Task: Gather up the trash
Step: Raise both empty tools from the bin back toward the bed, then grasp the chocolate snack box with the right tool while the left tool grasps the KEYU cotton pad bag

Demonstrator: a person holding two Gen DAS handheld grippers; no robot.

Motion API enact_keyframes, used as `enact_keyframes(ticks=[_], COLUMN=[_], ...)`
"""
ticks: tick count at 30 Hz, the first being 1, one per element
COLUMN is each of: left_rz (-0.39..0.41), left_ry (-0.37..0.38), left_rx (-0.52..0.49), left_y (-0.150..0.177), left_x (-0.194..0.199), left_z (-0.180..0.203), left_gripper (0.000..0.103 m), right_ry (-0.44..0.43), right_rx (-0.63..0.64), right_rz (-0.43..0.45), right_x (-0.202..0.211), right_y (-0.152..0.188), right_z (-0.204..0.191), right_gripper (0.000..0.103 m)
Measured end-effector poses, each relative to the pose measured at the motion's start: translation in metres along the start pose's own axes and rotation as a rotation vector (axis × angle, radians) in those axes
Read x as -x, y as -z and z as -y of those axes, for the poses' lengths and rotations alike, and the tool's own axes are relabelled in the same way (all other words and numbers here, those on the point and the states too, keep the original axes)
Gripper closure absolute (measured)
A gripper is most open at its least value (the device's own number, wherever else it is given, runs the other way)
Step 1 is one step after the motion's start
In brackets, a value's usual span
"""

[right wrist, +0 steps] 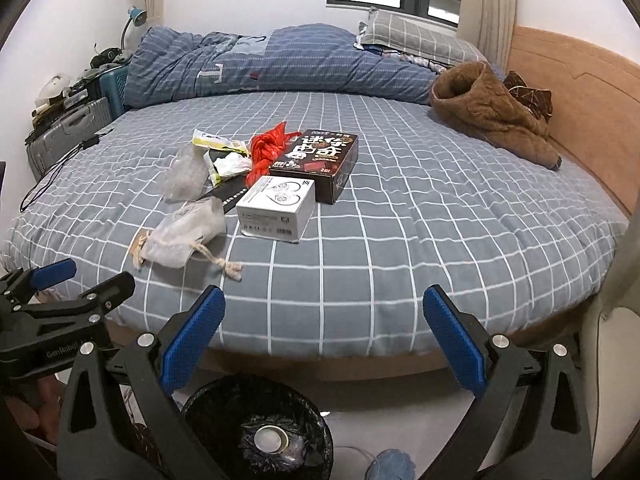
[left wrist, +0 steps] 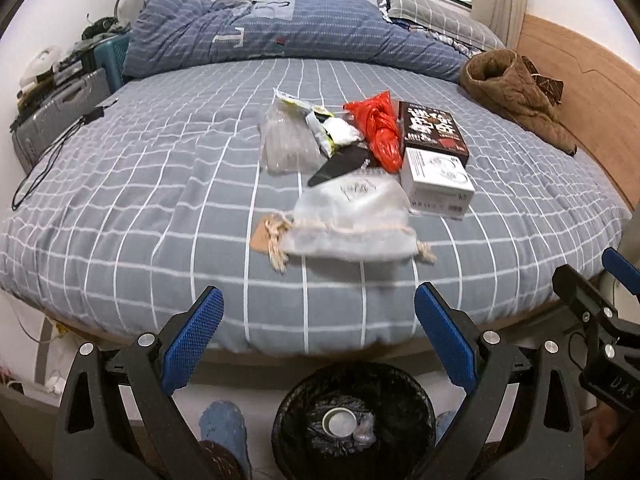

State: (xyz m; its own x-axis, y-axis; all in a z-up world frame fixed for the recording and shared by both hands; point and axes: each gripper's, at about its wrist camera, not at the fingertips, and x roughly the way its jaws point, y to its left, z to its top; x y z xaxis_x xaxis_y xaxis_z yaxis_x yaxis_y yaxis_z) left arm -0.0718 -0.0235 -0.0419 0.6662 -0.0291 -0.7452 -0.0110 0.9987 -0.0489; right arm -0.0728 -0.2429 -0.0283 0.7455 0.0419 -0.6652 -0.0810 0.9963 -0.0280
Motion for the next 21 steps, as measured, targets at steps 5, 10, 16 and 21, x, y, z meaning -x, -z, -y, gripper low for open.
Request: enact_keyframes(ticks=[5,10,16,21], left_rz=[-0.008,-0.018,-0.026,-0.035], left_ry=[0.005,0.0,0.01,0.018], left_rx=[0.0,-0.017,-0.021,-0.039], left_y=[-0.014,-0.023,-0.035,-0.045], left_x=[-0.019,-0.036,-0.053,-0.066], left_z=[0.001,0.005,0.006,0.011], left_gripper=[0.008,0.008,0.01,0.01], right_ry=[0.005,0.009,0.02,0.021], right_rx=[0.022,0.013,-0.008,-0.02], right_rz=[0.002,0.003,0.011,-0.003], right_x=[-0.016,-0.037,-0.063,-0.097], right_y=[-0.013,-0.031,-0.06,-0.097], right_z=[-0.002,0.003,0.01,0.014], right_gripper=[0.008,0.008,0.008,0.008])
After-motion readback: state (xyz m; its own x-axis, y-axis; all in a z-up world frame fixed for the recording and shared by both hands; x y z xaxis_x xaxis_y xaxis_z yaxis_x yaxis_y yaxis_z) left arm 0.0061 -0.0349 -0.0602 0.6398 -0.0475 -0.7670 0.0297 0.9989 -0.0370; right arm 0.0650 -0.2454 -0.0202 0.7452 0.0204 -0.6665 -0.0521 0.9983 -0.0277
